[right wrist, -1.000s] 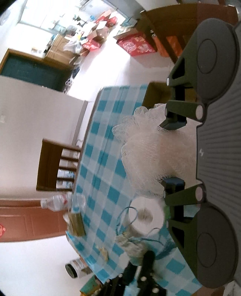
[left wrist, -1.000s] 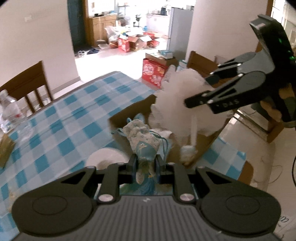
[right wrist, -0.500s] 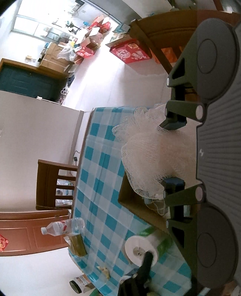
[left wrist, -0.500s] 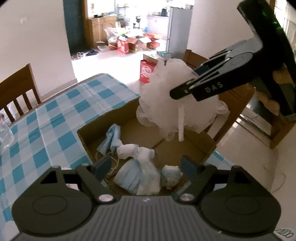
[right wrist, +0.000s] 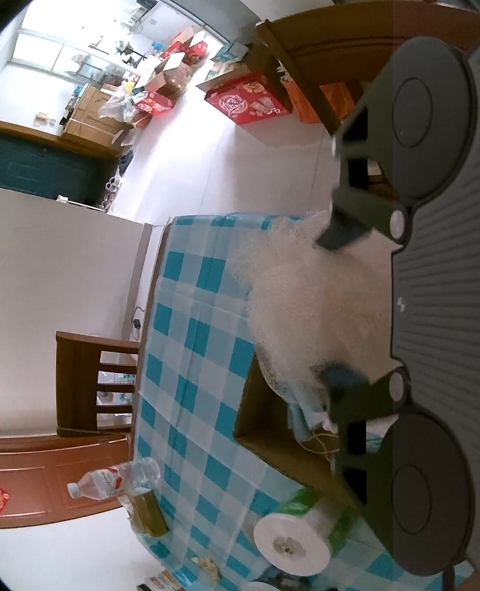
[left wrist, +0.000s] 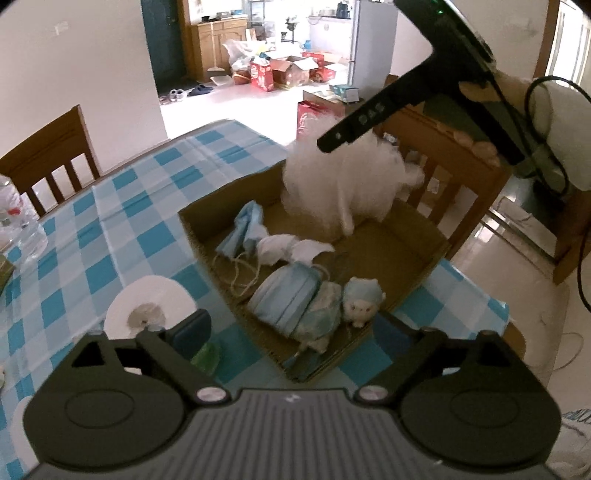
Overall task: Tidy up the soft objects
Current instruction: 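Withdraw both tools from the box back over the table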
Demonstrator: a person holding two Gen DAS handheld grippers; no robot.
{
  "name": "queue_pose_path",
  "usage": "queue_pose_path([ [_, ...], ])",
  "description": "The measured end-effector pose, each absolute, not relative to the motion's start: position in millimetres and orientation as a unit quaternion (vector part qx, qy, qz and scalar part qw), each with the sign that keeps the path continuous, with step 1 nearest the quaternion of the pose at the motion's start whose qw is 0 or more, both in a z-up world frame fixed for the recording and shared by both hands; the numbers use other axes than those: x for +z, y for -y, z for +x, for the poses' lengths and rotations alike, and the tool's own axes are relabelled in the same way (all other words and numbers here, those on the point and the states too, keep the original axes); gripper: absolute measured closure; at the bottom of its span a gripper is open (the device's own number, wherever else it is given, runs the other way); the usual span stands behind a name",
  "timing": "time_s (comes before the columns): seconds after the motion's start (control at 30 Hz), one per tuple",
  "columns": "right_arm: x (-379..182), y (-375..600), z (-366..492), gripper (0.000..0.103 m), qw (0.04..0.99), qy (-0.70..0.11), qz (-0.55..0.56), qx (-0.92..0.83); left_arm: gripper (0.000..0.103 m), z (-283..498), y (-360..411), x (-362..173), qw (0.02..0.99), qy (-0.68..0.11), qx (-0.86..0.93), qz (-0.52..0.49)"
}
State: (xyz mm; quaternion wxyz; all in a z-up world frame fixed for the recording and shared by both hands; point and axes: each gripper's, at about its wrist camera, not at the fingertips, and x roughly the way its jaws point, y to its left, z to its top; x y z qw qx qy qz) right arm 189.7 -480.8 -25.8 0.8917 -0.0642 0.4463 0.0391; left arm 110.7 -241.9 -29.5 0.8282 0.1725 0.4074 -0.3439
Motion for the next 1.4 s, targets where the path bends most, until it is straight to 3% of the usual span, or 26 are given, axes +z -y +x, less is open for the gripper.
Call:
queue_pose_path([
  [0.17,-24,485,191,0.000,0.902,-0.429,-0.044,0.031,0.007,113,229,-35,0.830,-0.414,-0.337,0.165],
  [0.8,-7,440,153,0.000,0.901,-0.427,-0.067,0.041,0.007,112,185,-41,0.843,-0.422,-0.300,0.142],
  [1.4,-17,334,90,0.000,0.907,-0.411,-0.064,0.070,0.004,97,102,-50,0.883,-0.405,-0.211,0.106],
])
